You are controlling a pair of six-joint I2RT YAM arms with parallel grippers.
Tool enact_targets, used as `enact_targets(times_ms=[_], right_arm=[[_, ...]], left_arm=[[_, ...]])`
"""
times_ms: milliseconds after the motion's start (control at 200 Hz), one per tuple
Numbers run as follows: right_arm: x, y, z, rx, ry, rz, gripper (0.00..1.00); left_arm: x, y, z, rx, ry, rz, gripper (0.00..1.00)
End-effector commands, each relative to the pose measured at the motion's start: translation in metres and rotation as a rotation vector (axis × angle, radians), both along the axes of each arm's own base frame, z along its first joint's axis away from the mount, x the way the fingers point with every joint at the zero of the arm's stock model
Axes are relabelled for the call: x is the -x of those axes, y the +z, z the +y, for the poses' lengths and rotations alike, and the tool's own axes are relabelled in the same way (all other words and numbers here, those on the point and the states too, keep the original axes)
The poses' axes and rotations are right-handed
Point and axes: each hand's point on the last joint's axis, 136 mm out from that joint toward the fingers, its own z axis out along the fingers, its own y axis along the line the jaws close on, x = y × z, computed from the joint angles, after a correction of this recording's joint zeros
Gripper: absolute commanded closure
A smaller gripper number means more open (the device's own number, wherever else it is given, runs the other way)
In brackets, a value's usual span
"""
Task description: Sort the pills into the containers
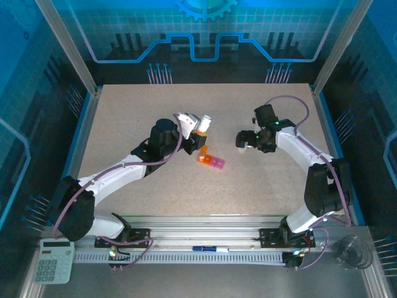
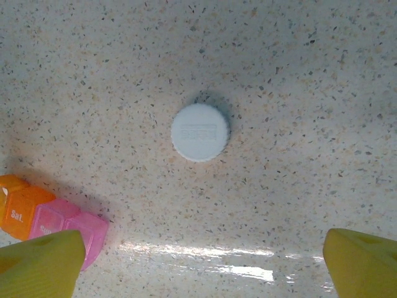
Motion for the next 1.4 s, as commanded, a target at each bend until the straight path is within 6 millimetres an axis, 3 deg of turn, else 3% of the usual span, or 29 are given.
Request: enact_targets(times_ms=[0, 310, 610, 1091, 1396], right_arm=[[-0.002, -0.003, -0.005, 0.021, 0.023, 0.034, 0.02], [-0.011, -0.025, 0.004, 0.036, 0.086, 0.12, 0.14], [-0.022, -0.048, 0.006, 0.124, 0.143, 0.182, 0.16], [-0.042, -0.076, 0.019, 0.154, 0.188, 0.235, 0.25], [-0.039, -0.085, 0.018, 0.164, 0.19, 0.255, 0.31]], left_arm=[[0.006, 0.05, -0.002, 0.091, -0.043, -0.153, 1.0], [0.017, 0.098, -0.001, 0.184, -0.07, -0.28, 1.0], [0.023, 0.121, 0.001, 0.229, -0.079, -0.321, 1.0], [0.022, 0.112, 0.001, 0.211, -0.073, -0.286, 1.0], [0.022, 0.108, 0.0, 0.205, -0.076, -0.269, 1.0]])
